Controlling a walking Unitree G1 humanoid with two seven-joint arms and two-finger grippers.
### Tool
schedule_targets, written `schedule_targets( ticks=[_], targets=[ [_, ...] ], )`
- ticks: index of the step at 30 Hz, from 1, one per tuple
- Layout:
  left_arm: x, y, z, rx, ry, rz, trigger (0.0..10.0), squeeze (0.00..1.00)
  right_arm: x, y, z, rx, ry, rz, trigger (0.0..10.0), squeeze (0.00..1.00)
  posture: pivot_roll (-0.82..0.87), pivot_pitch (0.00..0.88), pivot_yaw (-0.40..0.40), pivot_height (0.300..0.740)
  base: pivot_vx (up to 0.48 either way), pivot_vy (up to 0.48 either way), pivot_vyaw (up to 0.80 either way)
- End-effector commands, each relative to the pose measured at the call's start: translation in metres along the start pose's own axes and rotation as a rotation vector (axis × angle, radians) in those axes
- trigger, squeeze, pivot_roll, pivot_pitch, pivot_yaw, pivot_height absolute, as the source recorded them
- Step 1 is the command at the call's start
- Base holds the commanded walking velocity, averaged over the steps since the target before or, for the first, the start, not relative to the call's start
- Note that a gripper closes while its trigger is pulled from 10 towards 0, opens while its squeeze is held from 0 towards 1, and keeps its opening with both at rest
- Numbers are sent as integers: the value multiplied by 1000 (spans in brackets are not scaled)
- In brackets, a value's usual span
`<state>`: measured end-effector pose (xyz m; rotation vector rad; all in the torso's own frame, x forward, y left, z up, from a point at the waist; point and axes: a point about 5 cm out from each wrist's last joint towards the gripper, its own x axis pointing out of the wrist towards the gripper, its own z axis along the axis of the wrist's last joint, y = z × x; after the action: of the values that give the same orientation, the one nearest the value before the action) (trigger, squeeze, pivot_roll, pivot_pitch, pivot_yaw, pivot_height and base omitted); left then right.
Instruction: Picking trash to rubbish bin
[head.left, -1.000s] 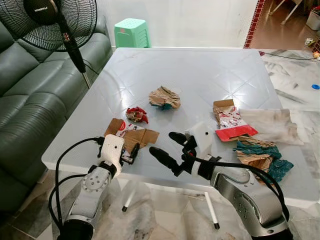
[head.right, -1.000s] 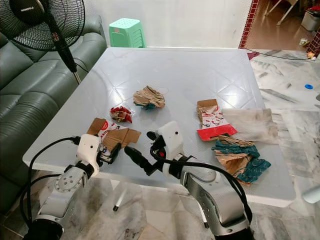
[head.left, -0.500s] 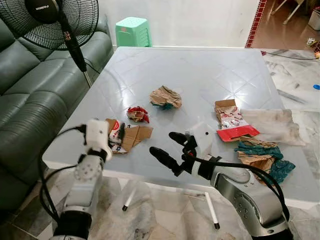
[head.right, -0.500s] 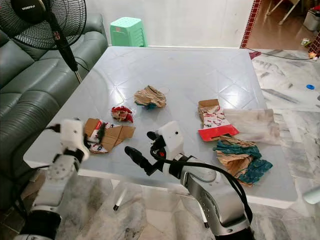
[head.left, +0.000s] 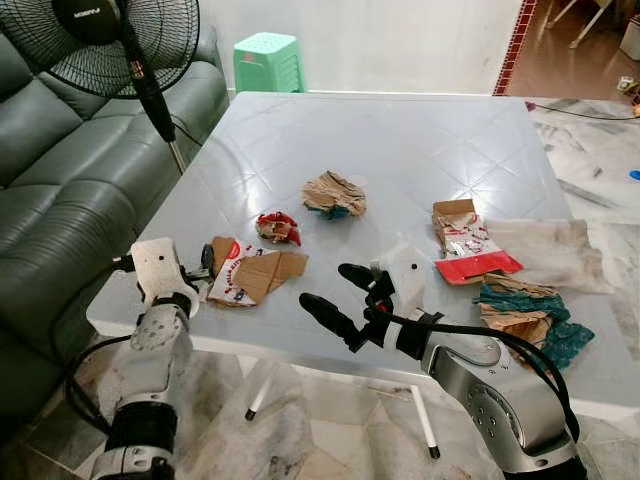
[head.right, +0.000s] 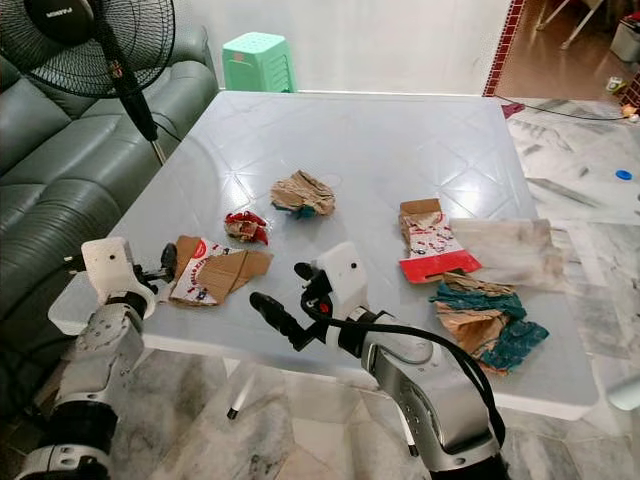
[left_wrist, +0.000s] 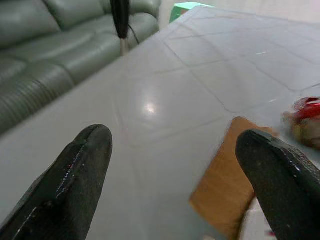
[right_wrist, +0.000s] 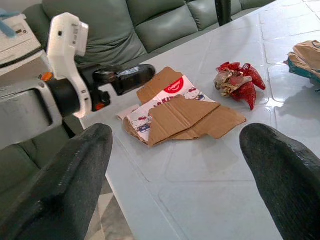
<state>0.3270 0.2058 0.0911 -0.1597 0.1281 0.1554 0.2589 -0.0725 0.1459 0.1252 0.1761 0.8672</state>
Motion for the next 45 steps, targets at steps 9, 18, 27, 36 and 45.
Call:
schedule_targets(
  ticks=[9, 18, 27, 36, 45],
  targets=[
    [13, -12, 4, -112, 17, -66, 10000, 0, 0, -1, 5, -18, -23, -14, 10000, 0, -71, 40, 43, 740, 0, 0, 0],
    [14, -10, 1, -133, 29, -65, 10000, 0, -1, -12, 9, -14, -61, -120, 10000, 0, -66, 36, 43, 740, 0, 0, 0],
    [14, -10, -1, -138, 30, -64, 10000, 0, 0, -24, 24, 13, -154, -203, 10000, 0, -63, 35, 40, 740, 0, 0, 0],
    [12, -13, -7, -143, 42, -71, 10000, 0, -2, -27, 24, 4, -166, -226, 10000, 0, -66, 41, 39, 740, 0, 0, 0],
    [11, -13, -9, -142, 45, -70, 10000, 0, -2, -28, 22, 5, -161, -237, 10000, 0, -67, 44, 35, 740, 0, 0, 0]
  ],
)
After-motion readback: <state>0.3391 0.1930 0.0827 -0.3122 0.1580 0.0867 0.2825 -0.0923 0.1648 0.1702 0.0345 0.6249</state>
